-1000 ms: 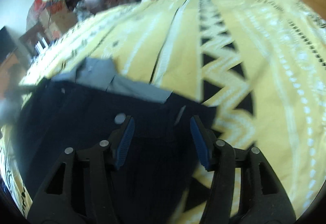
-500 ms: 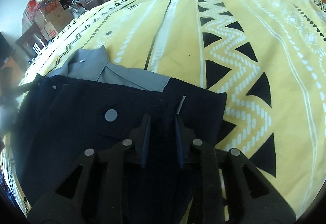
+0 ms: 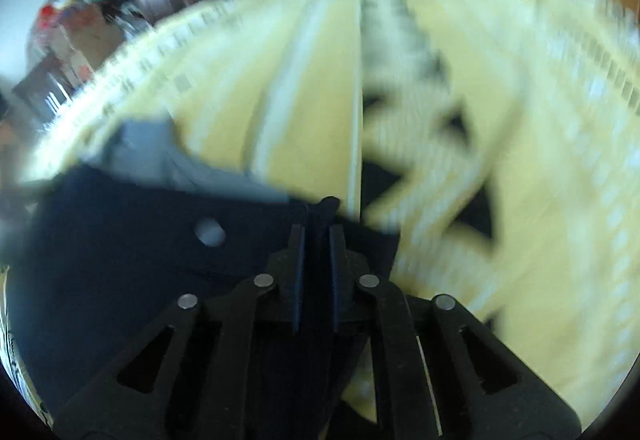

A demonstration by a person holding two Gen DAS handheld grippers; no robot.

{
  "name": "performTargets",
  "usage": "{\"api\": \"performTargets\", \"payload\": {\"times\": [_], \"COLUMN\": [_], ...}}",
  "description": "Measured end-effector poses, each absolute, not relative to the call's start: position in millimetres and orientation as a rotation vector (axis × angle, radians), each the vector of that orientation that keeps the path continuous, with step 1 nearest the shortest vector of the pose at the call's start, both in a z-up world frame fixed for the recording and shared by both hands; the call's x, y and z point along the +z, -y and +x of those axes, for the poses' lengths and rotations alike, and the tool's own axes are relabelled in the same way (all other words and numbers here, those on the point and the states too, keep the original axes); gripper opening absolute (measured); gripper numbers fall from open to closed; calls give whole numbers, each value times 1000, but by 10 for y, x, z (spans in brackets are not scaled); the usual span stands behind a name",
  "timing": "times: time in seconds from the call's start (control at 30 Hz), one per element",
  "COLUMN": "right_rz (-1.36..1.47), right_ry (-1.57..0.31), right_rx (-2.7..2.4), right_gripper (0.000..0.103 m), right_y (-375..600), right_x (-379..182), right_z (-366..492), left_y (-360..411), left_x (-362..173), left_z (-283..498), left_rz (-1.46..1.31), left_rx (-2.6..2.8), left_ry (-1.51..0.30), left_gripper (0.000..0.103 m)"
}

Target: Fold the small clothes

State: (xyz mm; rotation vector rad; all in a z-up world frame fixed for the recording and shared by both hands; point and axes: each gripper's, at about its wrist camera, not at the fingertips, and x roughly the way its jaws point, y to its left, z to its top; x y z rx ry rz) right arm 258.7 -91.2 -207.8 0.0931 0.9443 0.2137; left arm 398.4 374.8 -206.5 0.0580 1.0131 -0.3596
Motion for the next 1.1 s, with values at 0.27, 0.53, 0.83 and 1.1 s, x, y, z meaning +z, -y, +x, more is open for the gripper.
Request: {"api": "performTargets", "payload": {"times": [0.27,0.53,0.83,1.1], "right_rz": [9,-2,74,116], "right_ry": [-836,-915,-955,-937], "right_rx": [122,266,266,190], "right_gripper": [32,33,34,63], "right_y": [880,437,517,509], "right_x": [-1525,-1675,-1875,-1778], "right_z": [2118,1175,797,344], "left_y": [-3944,-3754,-4295,-4705], "left_x": [-1723,-1327,-1830,-1697], "left_z": [3793,2541,1756,1172], "left_rz": [5,-28,-167,-462], "left_rx": [-327,-489,-439,-350], "left_ry": [-936,-900,-1049,-1009], "left_gripper": [31,38,38,46]}}
